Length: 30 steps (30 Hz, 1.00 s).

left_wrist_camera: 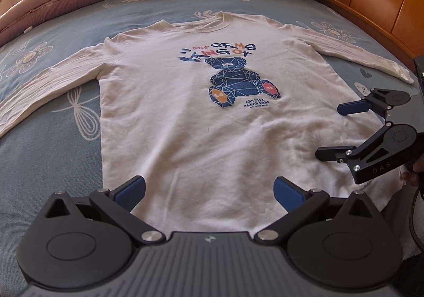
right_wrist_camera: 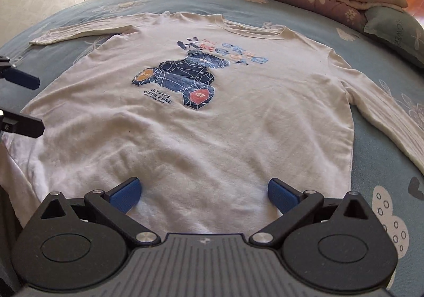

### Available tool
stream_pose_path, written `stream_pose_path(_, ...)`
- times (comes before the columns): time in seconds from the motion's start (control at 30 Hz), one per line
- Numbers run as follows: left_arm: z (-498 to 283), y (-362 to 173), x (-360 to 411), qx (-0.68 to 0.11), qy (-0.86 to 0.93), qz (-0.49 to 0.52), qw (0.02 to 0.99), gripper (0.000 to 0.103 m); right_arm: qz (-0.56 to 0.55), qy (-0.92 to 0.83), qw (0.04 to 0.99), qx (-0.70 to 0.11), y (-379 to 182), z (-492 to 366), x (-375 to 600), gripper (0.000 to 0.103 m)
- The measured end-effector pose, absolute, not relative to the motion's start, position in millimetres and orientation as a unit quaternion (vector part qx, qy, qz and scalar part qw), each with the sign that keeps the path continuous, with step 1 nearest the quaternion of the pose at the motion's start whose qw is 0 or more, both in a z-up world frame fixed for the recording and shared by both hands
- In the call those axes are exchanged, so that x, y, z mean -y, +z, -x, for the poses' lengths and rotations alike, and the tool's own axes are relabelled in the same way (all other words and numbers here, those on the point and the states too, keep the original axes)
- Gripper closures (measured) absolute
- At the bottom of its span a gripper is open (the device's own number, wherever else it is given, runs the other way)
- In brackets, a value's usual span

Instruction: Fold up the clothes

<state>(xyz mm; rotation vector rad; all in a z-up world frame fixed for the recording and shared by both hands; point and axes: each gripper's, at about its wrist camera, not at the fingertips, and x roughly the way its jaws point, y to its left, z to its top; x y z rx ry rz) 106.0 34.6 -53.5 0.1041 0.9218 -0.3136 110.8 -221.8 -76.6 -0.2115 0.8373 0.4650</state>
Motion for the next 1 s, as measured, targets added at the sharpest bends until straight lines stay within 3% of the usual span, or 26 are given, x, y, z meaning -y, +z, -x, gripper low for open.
stream_pose_path(0.33,-78.4,-74.4,-46.9,-0.473,-0.211,-0.035,0.855,0.001,0.093,0.211,0.9,-0.369,-82.0,-100.8,223.4,0.0)
stream_pose_path(0.53,-120.6,-51.5,-66.3,-0.45,-0.198,-0.003,0.871,0.001,0.093,0.211,0.903,-0.363,-83.1,-99.9,223.6,0.0)
stream_pose_path(0.73,-168.2,-71.5,-78.8,-0.476,-0.206,0.089,0.851,0.001,0.092,0.209,0.906,-0.356,-84.3,-96.6,223.7,0.0)
stream_pose_path(1.0,-187.7,-63.4,-103.8,-0.46,-0.159,0.075,0.87,0.001,0.09,0.21,0.907,-0.352,-85.2,-95.8,224.6,0.0)
